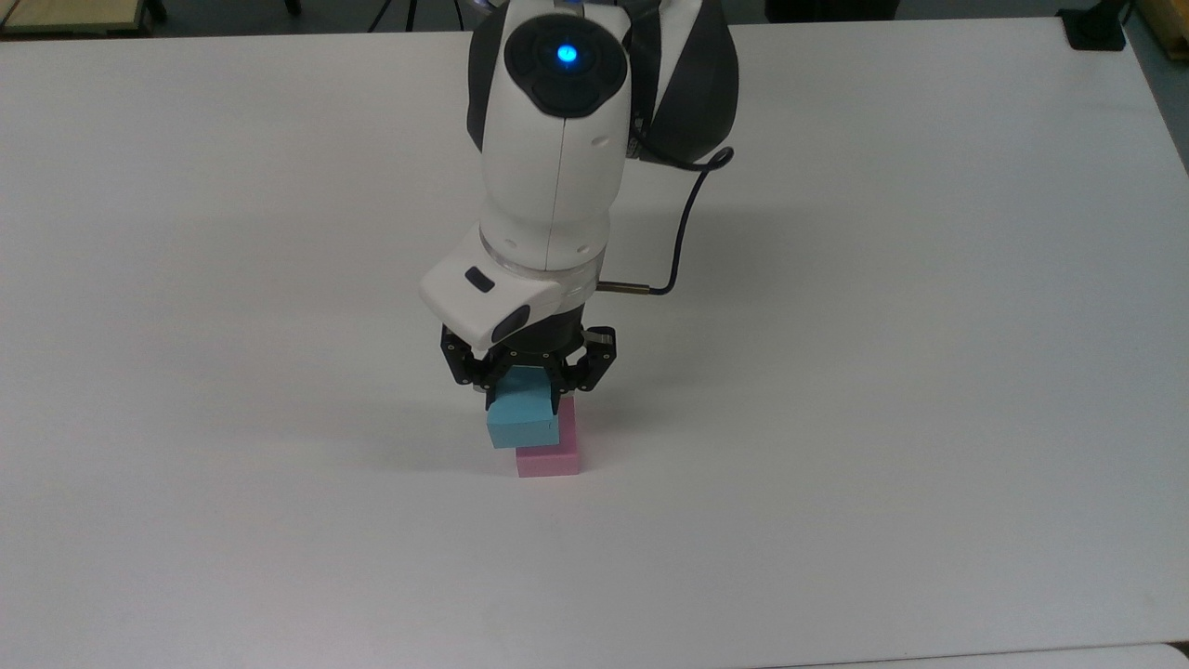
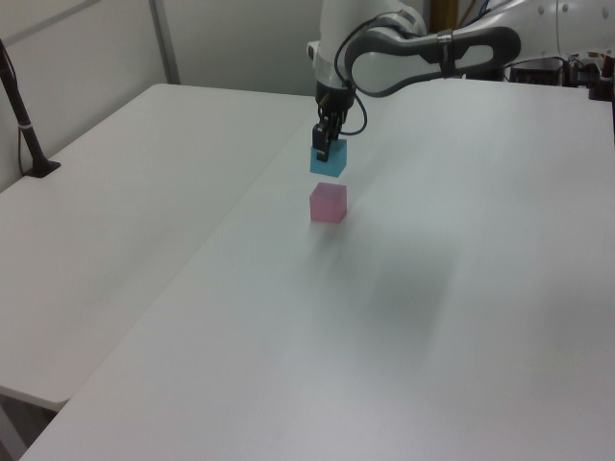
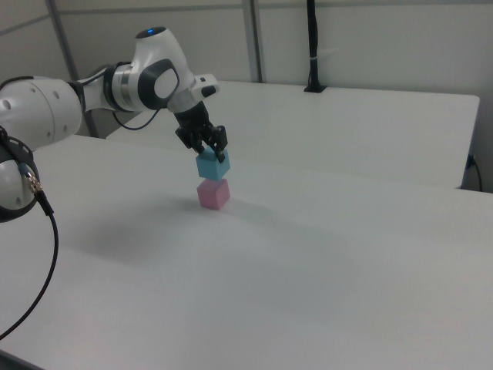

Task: Put blue cube on pink cube
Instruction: 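Set the light-blue cube onto the pink cube and open the gripper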

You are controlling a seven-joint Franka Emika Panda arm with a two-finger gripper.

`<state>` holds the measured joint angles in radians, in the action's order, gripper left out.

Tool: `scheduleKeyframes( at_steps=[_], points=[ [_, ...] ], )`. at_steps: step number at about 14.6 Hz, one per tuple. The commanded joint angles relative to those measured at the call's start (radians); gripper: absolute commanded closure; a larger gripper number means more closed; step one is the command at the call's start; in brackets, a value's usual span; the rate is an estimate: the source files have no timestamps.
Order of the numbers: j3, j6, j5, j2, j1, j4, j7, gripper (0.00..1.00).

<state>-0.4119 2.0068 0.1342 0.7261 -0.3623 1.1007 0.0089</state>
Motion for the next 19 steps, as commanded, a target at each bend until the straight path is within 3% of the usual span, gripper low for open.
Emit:
scheduleKeyframes(
  at_steps=[1,6,8,12,14,19],
  points=[
    [-0.01,-0.003,0.015,-0.002,-0.02,0.051,-0.001,0.48],
    [-0.005,0.108,0.01,0.042,-0.032,0.082,0.046,0.46],
    [-0.004,0.147,0.008,0.044,-0.032,0.097,0.062,0.41],
    [-0.004,0.148,0.012,0.044,-0.033,0.097,0.063,0.38],
    [-0.004,0.148,0.012,0.044,-0.032,0.097,0.078,0.0],
    [-0.004,0.127,0.021,-0.025,-0.021,0.097,0.08,0.0]
  ],
)
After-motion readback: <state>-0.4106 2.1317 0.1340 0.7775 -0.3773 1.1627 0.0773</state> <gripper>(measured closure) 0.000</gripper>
